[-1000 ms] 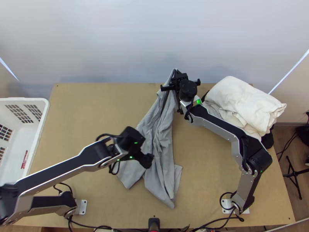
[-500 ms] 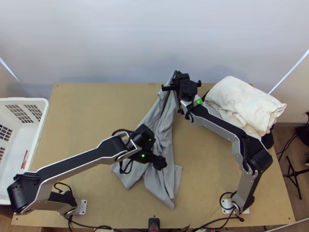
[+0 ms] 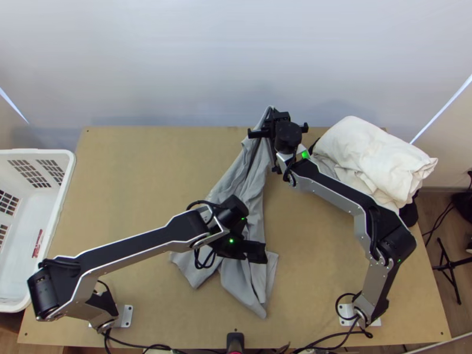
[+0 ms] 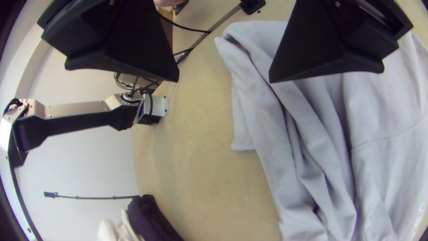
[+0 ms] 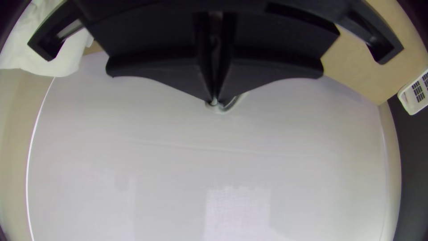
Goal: Fold the t-shirt
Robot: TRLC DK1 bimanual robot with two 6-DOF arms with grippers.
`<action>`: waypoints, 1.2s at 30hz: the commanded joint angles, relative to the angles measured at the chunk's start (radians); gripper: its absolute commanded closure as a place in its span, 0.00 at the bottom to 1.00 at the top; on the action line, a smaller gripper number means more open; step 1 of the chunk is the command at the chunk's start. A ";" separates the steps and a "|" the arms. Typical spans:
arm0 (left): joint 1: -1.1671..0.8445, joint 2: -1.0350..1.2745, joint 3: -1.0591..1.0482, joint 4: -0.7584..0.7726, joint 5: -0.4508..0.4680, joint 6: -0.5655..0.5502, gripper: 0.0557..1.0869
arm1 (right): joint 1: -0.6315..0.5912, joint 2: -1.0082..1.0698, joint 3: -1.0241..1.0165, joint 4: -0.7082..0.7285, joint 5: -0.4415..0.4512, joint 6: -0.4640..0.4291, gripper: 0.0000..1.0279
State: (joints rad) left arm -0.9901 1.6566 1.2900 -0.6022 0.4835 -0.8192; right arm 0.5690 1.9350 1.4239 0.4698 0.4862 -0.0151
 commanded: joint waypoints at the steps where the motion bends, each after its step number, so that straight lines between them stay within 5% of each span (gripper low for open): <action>1: -0.013 0.054 0.046 -0.065 0.029 -0.046 0.05 | -0.001 0.010 0.003 0.000 0.003 0.003 0.97; 25: -0.033 0.167 0.015 0.010 -0.097 0.066 0.06 | -0.015 0.012 0.013 0.000 0.009 0.006 0.97; 30: -0.039 0.170 -0.006 0.025 -0.100 0.066 0.16 | -0.015 0.010 0.013 0.000 0.009 0.006 0.97; 33: -0.041 0.149 -0.026 0.064 -0.137 0.066 0.42 | -0.015 0.010 0.012 0.000 0.009 0.006 0.97; 36: -0.039 0.109 -0.054 0.137 -0.206 0.054 0.86 | -0.015 0.010 0.010 0.000 0.009 0.006 0.97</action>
State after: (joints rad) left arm -1.0271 1.8103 1.2793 -0.5549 0.3649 -0.7586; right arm 0.5537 1.9461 1.4368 0.4690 0.4973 -0.0086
